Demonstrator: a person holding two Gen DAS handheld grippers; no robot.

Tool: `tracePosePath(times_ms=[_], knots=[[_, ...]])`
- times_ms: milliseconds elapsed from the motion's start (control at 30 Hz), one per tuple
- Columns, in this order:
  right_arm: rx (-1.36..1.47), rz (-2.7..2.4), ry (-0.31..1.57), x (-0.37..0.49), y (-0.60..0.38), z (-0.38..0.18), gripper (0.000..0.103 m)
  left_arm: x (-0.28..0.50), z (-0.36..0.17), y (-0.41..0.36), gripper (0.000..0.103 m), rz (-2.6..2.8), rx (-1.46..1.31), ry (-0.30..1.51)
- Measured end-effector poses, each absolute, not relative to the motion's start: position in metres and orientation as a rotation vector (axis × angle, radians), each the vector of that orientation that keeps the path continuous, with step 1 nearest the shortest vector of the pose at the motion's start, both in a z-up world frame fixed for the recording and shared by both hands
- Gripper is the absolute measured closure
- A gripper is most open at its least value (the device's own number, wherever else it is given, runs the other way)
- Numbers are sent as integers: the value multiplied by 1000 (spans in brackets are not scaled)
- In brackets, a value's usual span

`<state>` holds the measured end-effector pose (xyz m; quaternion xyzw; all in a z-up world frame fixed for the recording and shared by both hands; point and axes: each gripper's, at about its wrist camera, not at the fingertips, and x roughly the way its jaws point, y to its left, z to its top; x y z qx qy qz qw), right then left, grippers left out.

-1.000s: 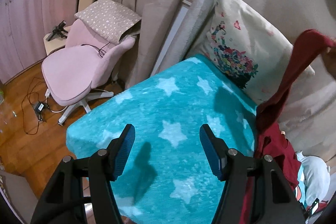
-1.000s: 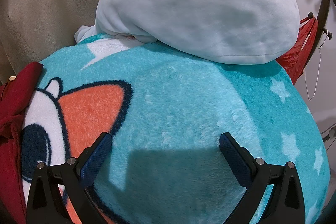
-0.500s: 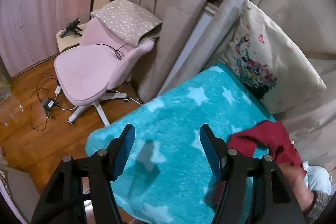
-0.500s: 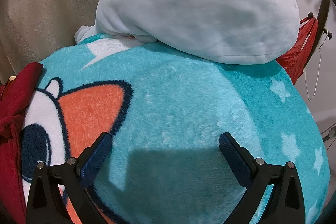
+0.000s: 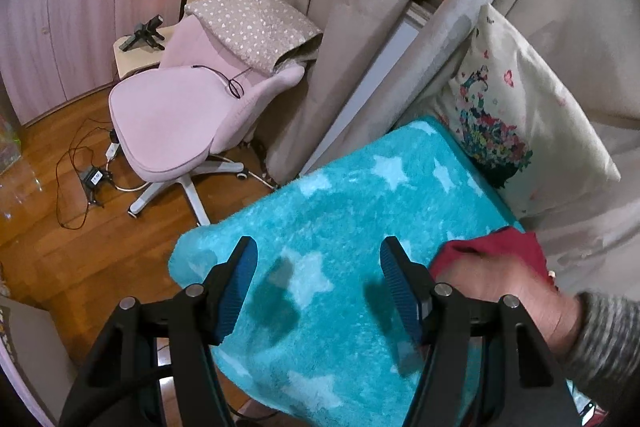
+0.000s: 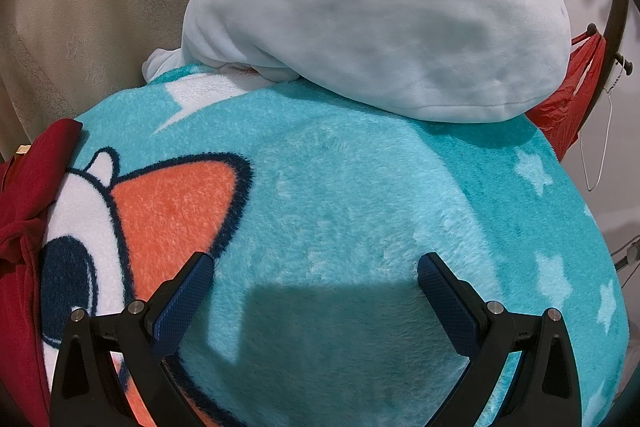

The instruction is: Fold small clothes

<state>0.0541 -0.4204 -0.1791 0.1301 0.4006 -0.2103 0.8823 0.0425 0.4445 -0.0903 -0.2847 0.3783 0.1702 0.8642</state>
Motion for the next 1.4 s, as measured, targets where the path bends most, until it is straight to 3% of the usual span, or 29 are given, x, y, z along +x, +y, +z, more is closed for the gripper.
tracePosePath(times_ms=[933,1400], knots=[[267,-439,834,55,-420,-179,0,48,-60,435,40,287,-605,732],[266,-439,834,55,-420,-179,0,89,-60,361,40,158,-460,819]])
